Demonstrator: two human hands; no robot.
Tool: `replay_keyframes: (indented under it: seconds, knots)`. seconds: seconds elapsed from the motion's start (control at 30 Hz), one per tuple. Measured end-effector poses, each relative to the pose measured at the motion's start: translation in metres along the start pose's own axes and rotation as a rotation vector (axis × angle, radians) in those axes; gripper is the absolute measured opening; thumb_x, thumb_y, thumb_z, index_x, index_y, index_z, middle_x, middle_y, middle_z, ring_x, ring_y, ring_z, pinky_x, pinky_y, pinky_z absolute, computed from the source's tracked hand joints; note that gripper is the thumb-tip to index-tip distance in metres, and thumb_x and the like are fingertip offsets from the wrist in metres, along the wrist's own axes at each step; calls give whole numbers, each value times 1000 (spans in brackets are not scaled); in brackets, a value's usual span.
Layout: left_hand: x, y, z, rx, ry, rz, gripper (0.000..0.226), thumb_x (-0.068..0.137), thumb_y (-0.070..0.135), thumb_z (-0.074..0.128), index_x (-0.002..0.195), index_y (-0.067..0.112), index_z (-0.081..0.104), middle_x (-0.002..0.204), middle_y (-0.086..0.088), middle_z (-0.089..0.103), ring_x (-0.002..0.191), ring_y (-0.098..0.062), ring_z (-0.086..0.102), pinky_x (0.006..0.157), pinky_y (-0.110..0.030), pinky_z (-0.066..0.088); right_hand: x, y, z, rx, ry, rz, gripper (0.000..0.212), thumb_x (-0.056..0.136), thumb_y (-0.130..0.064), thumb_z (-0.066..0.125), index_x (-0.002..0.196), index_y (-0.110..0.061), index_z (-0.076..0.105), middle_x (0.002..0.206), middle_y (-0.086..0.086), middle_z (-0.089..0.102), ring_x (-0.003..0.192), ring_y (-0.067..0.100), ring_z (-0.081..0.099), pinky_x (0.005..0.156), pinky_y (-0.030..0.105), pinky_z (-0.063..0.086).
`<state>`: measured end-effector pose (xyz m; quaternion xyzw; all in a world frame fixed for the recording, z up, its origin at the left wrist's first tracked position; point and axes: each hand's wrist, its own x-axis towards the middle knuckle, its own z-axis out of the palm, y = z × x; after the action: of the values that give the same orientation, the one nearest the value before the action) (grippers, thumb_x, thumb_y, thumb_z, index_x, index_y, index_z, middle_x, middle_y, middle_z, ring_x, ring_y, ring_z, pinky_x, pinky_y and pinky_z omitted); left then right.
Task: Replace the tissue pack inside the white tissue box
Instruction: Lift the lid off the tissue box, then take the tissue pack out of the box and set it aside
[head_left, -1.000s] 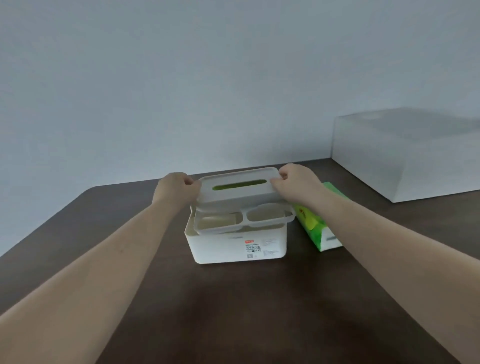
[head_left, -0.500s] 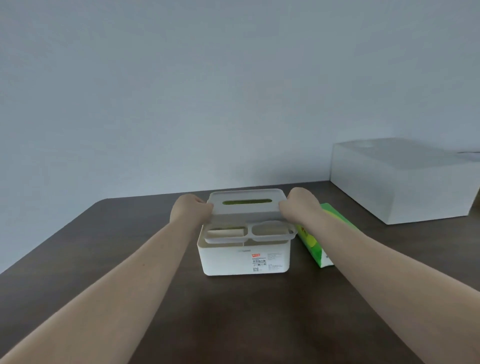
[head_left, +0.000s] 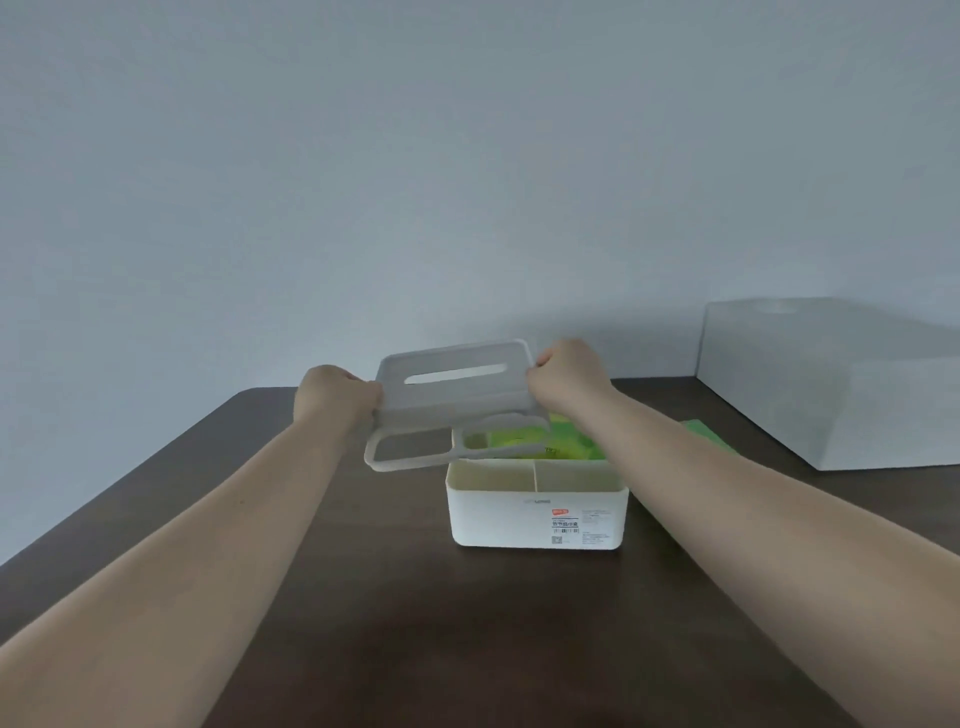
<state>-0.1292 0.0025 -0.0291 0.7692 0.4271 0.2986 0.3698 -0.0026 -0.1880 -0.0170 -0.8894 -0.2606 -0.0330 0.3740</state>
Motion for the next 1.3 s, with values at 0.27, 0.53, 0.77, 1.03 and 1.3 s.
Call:
replay_keyframes:
  seconds: [0.27, 0.53, 0.77, 1.03, 1.3]
  knots:
    - [14, -82, -44, 61, 56, -282, 16, 65, 3, 53, 51, 7, 46, 54, -8, 51, 50, -23, 42, 53, -24, 37, -4, -56, 74, -36, -264, -183, 9, 88, -9, 40, 83, -9, 47, 75, 3, 48, 81, 29, 51, 54, 30, 34]
    - [26, -128, -37, -137, 14, -400, 12, 79, -14, 51, 71, -6, 55, 77, -18, 57, 61, -26, 60, 53, -37, 61, -4, -57, 105, -76, -358, -207, 36, 91, -9, 42, 123, -10, 58, 121, 11, 61, 113, 31, 56, 92, 37, 47]
    - [12, -103, -12, 345, -28, -145, 17, 81, 13, 49, 64, 13, 46, 72, -5, 52, 66, -27, 51, 62, -27, 40, 13, -2, 49, -9, -55, -194, 25, 79, 0, 42, 77, 5, 66, 95, 18, 67, 92, 40, 59, 78, 41, 53]
    - [-23, -8, 40, 12, -172, 186, 26, 87, 32, 56, 92, 11, 70, 82, 2, 66, 73, -18, 57, 71, -29, 47, 22, 81, -8, -143, 60, -35, 21, 80, -7, 43, 60, -5, 45, 65, 10, 41, 61, 22, 34, 57, 34, 31]
    - [-46, 40, 102, 426, -272, 206, 49, 82, 62, 46, 82, 17, 66, 83, 0, 63, 102, -23, 53, 71, -32, 42, 4, 122, -45, -368, -12, 281, 34, 85, -26, 49, 118, -27, 56, 122, 3, 57, 122, 30, 45, 95, 43, 40]
